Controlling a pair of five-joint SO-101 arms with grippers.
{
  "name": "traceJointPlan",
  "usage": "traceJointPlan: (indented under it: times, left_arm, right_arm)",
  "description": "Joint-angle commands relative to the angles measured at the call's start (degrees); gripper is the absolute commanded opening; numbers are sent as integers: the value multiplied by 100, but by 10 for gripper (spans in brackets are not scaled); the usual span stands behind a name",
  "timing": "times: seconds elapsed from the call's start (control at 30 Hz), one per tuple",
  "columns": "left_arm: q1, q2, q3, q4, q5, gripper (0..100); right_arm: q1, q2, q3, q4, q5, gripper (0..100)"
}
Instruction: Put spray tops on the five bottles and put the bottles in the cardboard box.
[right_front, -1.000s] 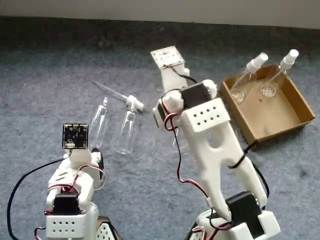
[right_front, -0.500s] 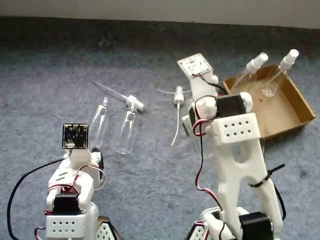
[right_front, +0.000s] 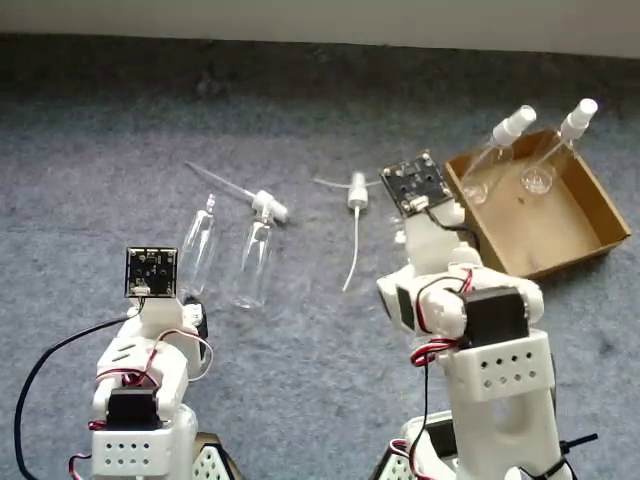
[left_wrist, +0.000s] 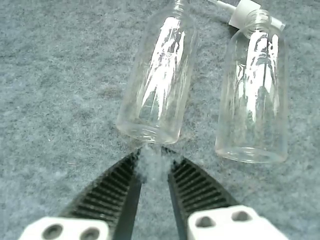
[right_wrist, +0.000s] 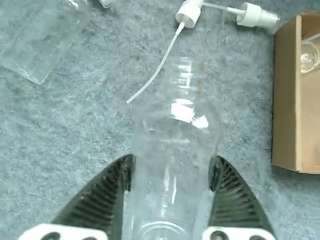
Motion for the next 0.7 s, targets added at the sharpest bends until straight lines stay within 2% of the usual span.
traceJointPlan:
  times: [0.0, 0.17, 0.4, 0.67]
  left_arm:
    - [154, -48, -22, -114, 44, 6]
    - [154, -48, -22, -114, 44, 6]
    - [154, -48, -22, -114, 44, 6]
    - [154, -48, -22, -114, 44, 6]
  right_arm:
    - [101, -171, 910, -1077, 70, 105]
    - [92, -171, 1965, -2000, 79, 105]
    - [84, -163, 2659, -2123, 905, 110]
    - [84, -84, 3160, -2651, 967, 110]
